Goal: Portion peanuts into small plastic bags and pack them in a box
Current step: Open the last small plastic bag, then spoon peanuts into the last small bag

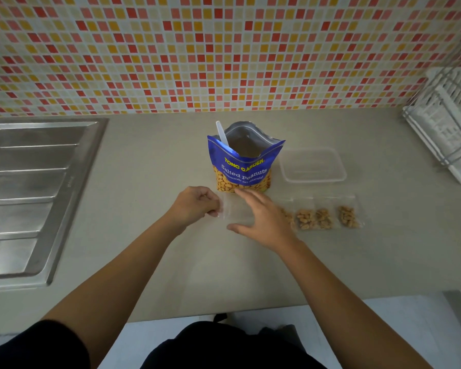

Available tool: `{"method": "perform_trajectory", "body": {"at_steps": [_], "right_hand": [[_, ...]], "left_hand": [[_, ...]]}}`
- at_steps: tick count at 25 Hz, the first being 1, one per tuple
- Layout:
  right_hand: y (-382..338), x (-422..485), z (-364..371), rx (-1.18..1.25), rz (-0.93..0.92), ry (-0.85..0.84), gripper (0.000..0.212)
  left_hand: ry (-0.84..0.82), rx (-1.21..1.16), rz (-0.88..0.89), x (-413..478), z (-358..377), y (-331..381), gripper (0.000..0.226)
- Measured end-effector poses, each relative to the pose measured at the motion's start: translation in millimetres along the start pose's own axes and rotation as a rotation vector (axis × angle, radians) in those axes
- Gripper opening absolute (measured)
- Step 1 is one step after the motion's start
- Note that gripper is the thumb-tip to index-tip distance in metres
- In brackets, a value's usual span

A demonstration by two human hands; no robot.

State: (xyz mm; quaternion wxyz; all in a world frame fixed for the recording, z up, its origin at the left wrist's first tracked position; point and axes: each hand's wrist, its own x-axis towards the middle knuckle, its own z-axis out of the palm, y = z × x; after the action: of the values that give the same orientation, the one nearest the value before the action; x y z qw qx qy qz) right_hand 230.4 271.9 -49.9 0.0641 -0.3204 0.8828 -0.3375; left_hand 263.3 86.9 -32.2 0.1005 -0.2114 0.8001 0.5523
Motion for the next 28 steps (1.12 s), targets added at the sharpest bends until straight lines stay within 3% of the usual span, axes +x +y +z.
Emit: {"method": "perform_trajectory", "body": {"at_steps": [4, 10, 12, 15, 17, 20, 25, 28], "right_hand": [[-6.7, 11.0, 1.7, -0.076, -0.017, -0.033, 0.090], [-1.9, 12.9, 3.1, -0.020, 0.003, 0.012, 0.069], [-0.1, 10.8, 1.0, 0.122, 0.059, 0.091, 0.060], [3.2, 6.7, -7.2, 0.397, 0.143, 0.221, 0.056], [5.4, 5.6, -12.1, 0.473, 0.148, 0.231, 0.058], [5.8, 7.8, -16.8, 0.513, 0.145, 0.242, 0.060], [11.4, 14.8, -21.2, 0.544, 0.151, 0.295, 0.053], [12.5, 18.2, -24.3, 0.508, 0.130, 0.340, 0.053]], "left_hand": [[-0.020, 0.072, 0.068, -3.3, 5.4, 6.1, 0.006], [-0.034, 0.214, 0.144, -10.1, 4.6, 15.5, 0.007], [0.109, 0.262, 0.229, -15.3, 2.7, 24.5, 0.009], [0.574, 0.186, 0.382, -12.6, -14.7, 55.4, 0.022], [0.657, 0.224, 0.420, 3.8, -28.5, 81.2, 0.027], [0.495, 0.411, 0.424, 29.8, -32.4, 104.0, 0.035], [0.220, 0.607, 0.500, 42.4, -23.1, 123.9, 0.016], [0.117, 0.796, 0.525, 38.9, -16.0, 132.8, 0.019]]}}
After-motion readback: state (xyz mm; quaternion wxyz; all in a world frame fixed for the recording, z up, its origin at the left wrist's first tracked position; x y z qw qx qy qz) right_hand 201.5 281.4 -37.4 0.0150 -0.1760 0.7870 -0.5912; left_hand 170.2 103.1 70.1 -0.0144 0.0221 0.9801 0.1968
